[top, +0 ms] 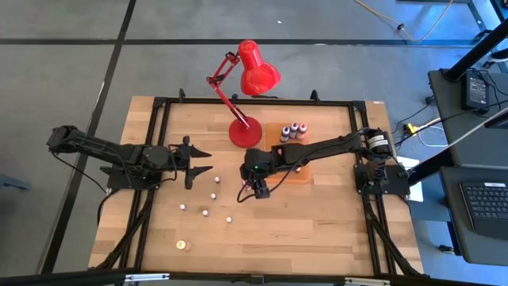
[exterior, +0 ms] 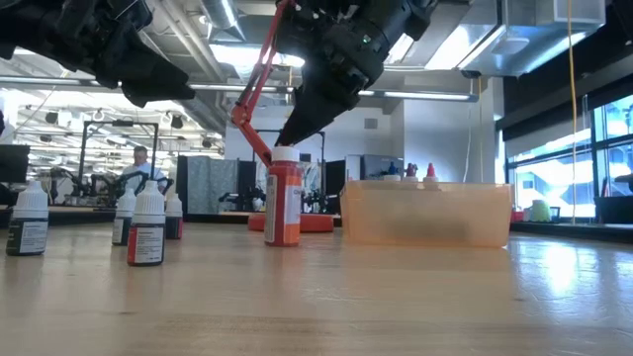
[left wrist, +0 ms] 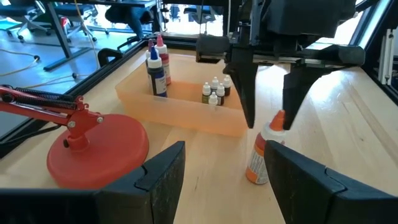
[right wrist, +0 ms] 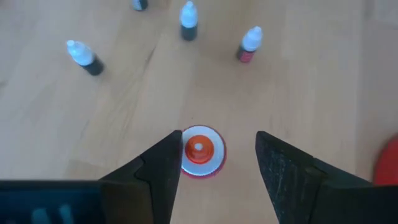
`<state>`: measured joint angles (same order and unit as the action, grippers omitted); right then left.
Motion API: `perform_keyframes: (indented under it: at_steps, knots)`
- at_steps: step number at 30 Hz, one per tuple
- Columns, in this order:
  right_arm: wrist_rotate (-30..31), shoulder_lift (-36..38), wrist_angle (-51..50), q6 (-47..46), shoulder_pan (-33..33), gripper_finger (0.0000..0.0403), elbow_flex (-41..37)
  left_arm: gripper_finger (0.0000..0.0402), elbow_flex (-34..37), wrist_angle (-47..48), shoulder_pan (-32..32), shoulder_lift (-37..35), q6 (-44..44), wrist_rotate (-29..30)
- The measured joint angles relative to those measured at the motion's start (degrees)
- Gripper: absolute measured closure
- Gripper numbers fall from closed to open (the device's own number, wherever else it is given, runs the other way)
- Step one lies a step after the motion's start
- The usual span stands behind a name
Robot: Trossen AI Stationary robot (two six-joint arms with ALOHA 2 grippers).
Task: Pick & Place food coloring
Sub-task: Put the large orange food coloring bottle into the orange bin
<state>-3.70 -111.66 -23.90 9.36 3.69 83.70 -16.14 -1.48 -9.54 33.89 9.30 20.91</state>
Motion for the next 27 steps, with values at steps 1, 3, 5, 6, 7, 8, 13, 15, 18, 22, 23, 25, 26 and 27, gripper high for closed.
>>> perform_keyframes:
  at_steps: [1, 3, 5, 6, 7, 8, 13, 15, 18, 22, 23, 25, 26, 27]
  knots:
    - [-0.97, 0.0, -0.02, -0.03, 0.01, 0.0192, 0.0, 0.0187, 0.0, 0.0, -0.01, 0.0, 0.0, 0.0]
    - [-2.38, 0.0, -0.32, -0.03, 0.01, 0.0176, 0.0, 0.0189, 0.0, 0.0, -0.01, 0.0, 0.0, 0.0]
    - [-2.41, -0.02, -0.33, -0.06, 0.06, 0.0156, 0.0, 0.0189, 0.0, 0.0, 0.0, 0.0, 0.0, 0.0]
    - [-2.41, -0.02, -0.35, -0.03, 0.06, 0.0145, -0.01, 0.0189, 0.0, 0.0, 0.0, 0.0, 0.0, 0.0]
    - [-2.4, -0.04, -0.33, 0.05, 0.06, 0.0136, -0.02, 0.0188, 0.0, 0.0, -0.01, 0.0, 0.0, 0.0]
    - [-2.31, -0.04, -0.26, 0.1, 0.06, 0.0128, -0.02, 0.0188, 0.0, 0.0, -0.01, 0.0, 0.0, 0.0]
    - [-0.56, -0.04, 0.14, 0.15, 0.01, 0.0108, -0.01, 0.0189, 0.0, 0.0, 0.0, 0.0, 0.0, 0.02]
    - [-0.01, -0.04, 0.17, 0.14, 0.01, 0.0107, -0.02, 0.0189, 0.0, 0.0, 0.0, 0.0, 0.0, 0.02]
    - [0.09, -0.04, 0.17, -0.59, 0.01, 0.0107, -0.02, 0.0187, 0.0, 0.0, -0.01, 0.0, 0.0, 0.02]
    - [0.19, -0.04, 0.22, -1.54, 0.03, 0.0107, -0.02, 0.0189, 0.0, 0.0, -0.02, 0.0, 0.0, 0.02]
    - [0.21, -0.04, 0.27, -1.54, 0.03, 0.0107, -0.02, 0.0189, 0.0, 0.0, -0.02, 0.0, 0.0, 0.02]
    - [1.13, -0.04, 0.56, -1.59, 0.03, 0.0107, -0.02, 0.0188, 0.0, 0.0, -0.02, 0.0, 0.0, 0.02]
    - [2.04, -0.04, 0.58, -1.58, 0.03, 0.0107, -0.02, 0.0188, 0.0, 0.0, -0.02, 0.0, 0.0, 0.02]
    - [3.08, -0.04, 0.63, -1.54, 0.03, 0.0107, -0.02, 0.0187, 0.0, 0.0, 0.0, 0.0, 0.0, 0.02]
